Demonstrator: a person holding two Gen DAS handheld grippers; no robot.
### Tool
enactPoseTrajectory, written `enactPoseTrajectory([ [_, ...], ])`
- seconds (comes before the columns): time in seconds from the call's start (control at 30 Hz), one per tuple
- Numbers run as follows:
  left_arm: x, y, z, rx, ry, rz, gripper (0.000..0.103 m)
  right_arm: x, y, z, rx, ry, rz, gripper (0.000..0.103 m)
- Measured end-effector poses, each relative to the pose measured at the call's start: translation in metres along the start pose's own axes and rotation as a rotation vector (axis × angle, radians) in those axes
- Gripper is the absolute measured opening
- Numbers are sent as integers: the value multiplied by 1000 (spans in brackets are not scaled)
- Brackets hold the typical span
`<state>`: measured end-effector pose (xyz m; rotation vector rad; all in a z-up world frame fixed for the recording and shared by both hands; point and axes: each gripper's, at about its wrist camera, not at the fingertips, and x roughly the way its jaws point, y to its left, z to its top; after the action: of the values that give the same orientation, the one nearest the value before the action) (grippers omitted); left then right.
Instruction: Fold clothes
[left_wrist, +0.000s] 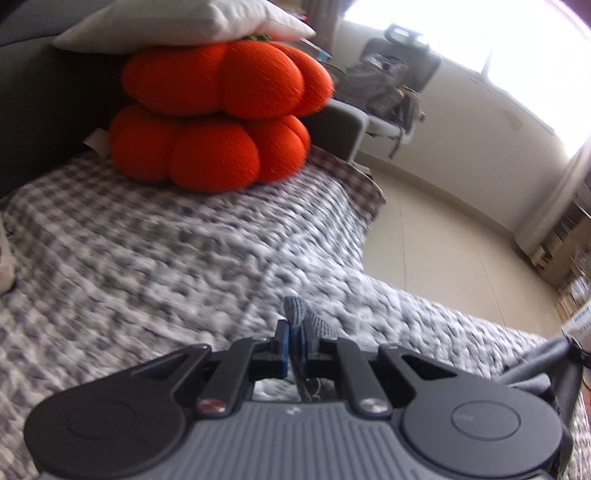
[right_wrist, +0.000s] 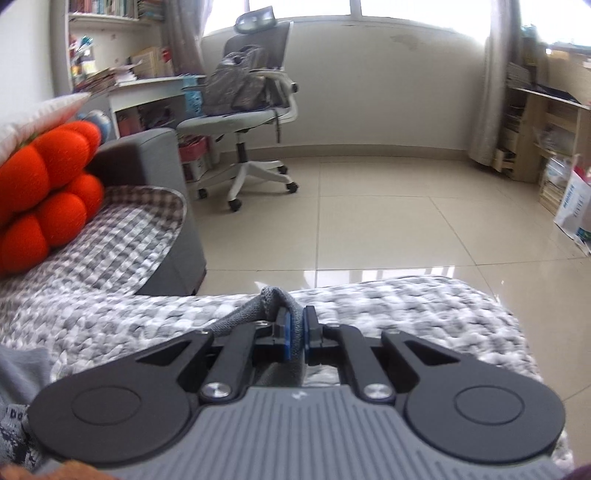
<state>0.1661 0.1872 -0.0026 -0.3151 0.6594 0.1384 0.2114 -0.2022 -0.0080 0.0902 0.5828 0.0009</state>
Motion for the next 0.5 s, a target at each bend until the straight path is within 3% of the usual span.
enactPoseTrajectory([
  [0.3,-29,28,14,-67,-105,102,6,-10,-12,10,23,-40,-31,6],
  [0.5,-41,46,4,-59,-81,149,6,-18,-19,6,35,-41,-33,6],
])
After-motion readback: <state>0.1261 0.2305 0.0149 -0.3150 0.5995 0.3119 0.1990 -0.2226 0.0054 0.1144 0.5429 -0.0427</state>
